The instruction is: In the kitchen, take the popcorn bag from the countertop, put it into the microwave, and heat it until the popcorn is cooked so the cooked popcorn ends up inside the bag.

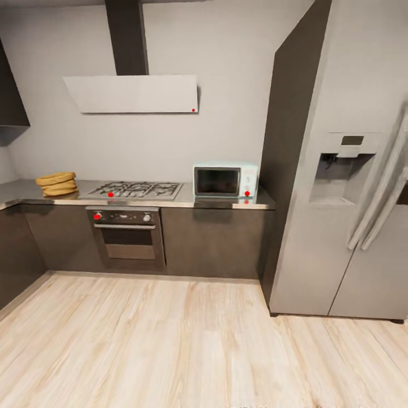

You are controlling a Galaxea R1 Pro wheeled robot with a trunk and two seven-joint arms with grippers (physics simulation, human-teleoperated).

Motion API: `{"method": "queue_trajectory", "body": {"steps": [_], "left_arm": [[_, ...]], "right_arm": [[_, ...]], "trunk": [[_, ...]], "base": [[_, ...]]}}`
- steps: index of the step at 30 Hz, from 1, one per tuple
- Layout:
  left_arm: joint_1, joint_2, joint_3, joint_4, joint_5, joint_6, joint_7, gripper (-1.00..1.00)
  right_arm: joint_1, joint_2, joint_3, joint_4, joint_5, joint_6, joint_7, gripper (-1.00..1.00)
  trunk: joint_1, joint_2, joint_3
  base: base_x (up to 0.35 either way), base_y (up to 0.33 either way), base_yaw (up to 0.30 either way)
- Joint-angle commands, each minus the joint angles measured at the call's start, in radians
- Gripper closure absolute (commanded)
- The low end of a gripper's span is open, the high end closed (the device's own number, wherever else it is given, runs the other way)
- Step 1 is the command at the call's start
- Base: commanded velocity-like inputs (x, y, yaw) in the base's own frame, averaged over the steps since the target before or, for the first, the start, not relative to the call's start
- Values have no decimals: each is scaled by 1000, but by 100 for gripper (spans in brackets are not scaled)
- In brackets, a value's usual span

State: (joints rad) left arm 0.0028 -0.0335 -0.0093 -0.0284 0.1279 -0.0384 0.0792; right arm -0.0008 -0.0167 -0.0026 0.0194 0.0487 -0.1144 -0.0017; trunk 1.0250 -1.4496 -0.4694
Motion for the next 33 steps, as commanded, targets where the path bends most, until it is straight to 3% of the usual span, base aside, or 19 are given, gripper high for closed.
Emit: {"method": "queue_trajectory", "body": {"steps": [1, 21, 28, 33], "left_arm": [[0, 0, -2, -1, 10, -1, 2, -100], [0, 0, -2, -1, 9, -3, -10, -100], [0, 0, -1, 0, 10, -2, -10, -100], [0, 0, -2, 1, 14, 8, -9, -100]], "right_arm": [[-1, 0, -1, 2, 5, -5, 0, -100], [-1, -1, 0, 2, 6, -5, 0, -100], [-1, -1, 2, 2, 14, -4, 0, -100], [-1, -1, 4, 2, 16, -5, 0, -100]], "trunk": [[0, 0, -1], [0, 0, -1], [0, 0, -1], [0, 0, -1]], "base": [[0, 0, -244], [0, 0, -239], [15, 0, -22], [272, 0, 0]]}}
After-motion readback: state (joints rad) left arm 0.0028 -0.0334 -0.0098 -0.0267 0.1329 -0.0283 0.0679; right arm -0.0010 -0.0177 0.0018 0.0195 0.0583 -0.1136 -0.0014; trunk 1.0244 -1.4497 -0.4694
